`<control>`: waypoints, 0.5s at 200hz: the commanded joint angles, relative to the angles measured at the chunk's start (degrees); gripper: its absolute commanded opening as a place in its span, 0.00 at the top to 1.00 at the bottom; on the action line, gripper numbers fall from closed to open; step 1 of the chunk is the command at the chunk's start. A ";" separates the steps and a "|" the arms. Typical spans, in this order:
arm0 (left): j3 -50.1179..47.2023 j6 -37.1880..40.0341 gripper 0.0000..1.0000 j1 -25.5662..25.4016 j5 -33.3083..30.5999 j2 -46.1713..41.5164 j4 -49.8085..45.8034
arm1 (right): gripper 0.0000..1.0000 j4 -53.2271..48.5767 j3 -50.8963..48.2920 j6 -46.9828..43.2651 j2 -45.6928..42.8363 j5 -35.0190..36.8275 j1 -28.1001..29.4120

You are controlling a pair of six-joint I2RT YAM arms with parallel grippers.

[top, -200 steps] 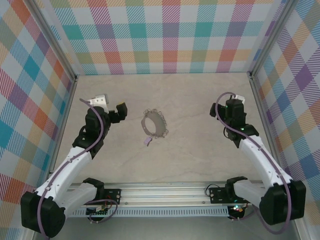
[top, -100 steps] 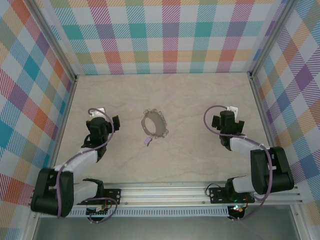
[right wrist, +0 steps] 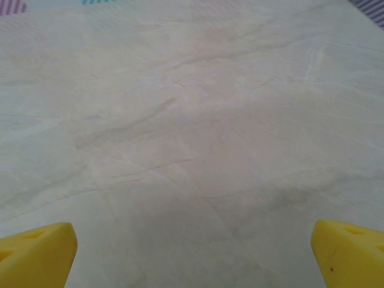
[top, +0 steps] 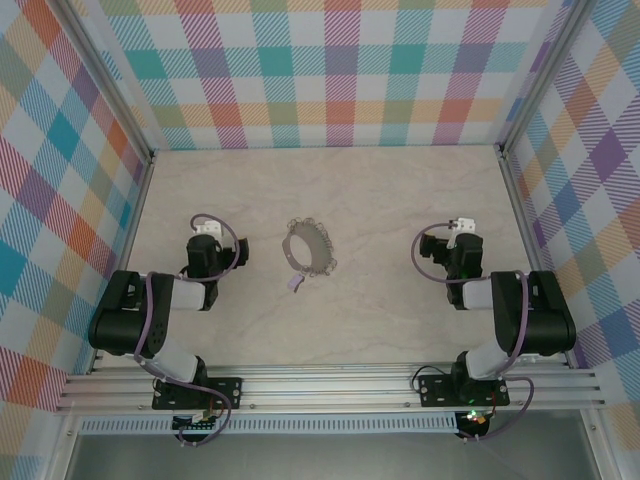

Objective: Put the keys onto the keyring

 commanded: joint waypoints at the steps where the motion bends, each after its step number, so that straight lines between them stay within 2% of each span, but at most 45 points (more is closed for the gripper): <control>1: 1.52 0.17 0.00 1.01 3.15 0.07 1.41 | 0.00 2.49 1.69 -0.78 -0.31 -4.50 -0.54; 29: 1.44 0.12 0.00 1.07 3.21 0.16 1.66 | 0.00 2.96 1.32 -1.29 -0.47 -2.64 0.18; 100: 1.51 0.14 0.00 1.11 3.25 0.18 1.55 | 0.00 0.84 2.46 -2.26 -0.19 -4.74 0.34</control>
